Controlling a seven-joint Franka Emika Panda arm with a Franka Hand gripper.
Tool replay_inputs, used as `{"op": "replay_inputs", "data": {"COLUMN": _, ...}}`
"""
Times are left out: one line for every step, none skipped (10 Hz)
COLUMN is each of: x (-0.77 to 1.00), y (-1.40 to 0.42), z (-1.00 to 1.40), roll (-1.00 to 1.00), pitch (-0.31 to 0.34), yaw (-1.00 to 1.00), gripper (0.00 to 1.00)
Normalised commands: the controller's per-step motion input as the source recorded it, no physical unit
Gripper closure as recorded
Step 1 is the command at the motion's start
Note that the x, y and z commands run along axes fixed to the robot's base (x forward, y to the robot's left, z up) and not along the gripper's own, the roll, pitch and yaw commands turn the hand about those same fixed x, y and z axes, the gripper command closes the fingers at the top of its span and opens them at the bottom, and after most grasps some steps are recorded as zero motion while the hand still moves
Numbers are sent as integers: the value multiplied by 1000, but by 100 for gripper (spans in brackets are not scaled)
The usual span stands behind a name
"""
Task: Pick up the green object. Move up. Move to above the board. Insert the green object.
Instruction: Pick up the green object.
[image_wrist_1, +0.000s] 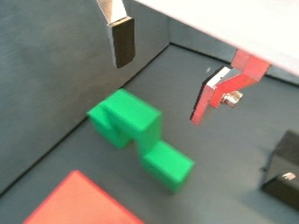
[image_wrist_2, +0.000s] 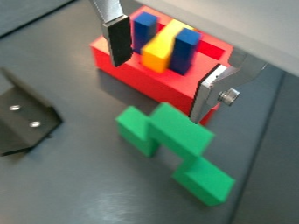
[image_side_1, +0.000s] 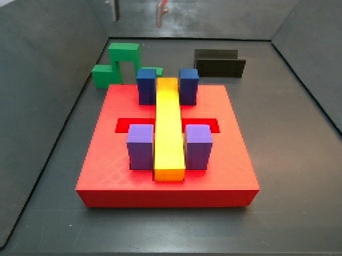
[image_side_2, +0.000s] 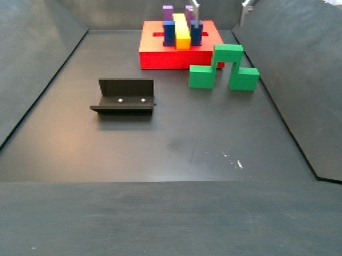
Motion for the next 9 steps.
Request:
{"op": "replay_inputs", "data": {"x": -391, "y": -100, "z": -254, "roll": 143, "pitch": -111, "yaw": 20, "gripper": 0}}
{"op": "replay_inputs", "data": {"x": -260, "y": 0, "z": -326, "roll": 106, "pitch": -129, "yaw": 240, "gripper": 0}}
{"op": "replay_inputs", "data": {"x": -217, "y": 0, "z": -249, "roll": 69, "pitch": -106, "yaw": 254, "gripper": 0}}
{"op": "replay_inputs", "data": {"x": -169, "y": 0, "z": -280, "roll": 66, "pitch": -100, "yaw": 346, "gripper": 0}}
{"op": "replay_inputs", "data": {"x": 0, "y": 0, "z": -237, "roll": 17, "pitch": -73, "yaw": 386, "gripper": 0}}
{"op": "replay_inputs", "data": {"x": -3, "y": 0, "z": -183, "roll": 16, "pitch": -60, "yaw": 386, "gripper": 0}}
{"op": "replay_inputs", "data": {"x": -49, "y": 0, "z": -49, "roll": 40, "pitch": -36, "yaw": 197, "gripper": 0}}
{"op": "replay_inputs", "data": {"x": 0, "y": -54, "z": 0, "roll": 103, "pitch": 0, "yaw": 0, "gripper": 0}}
{"op": "replay_inputs", "data": {"x": 0, "y": 0, "z": -40, "roll": 46, "pitch": 0, "yaw": -129, "gripper": 0}}
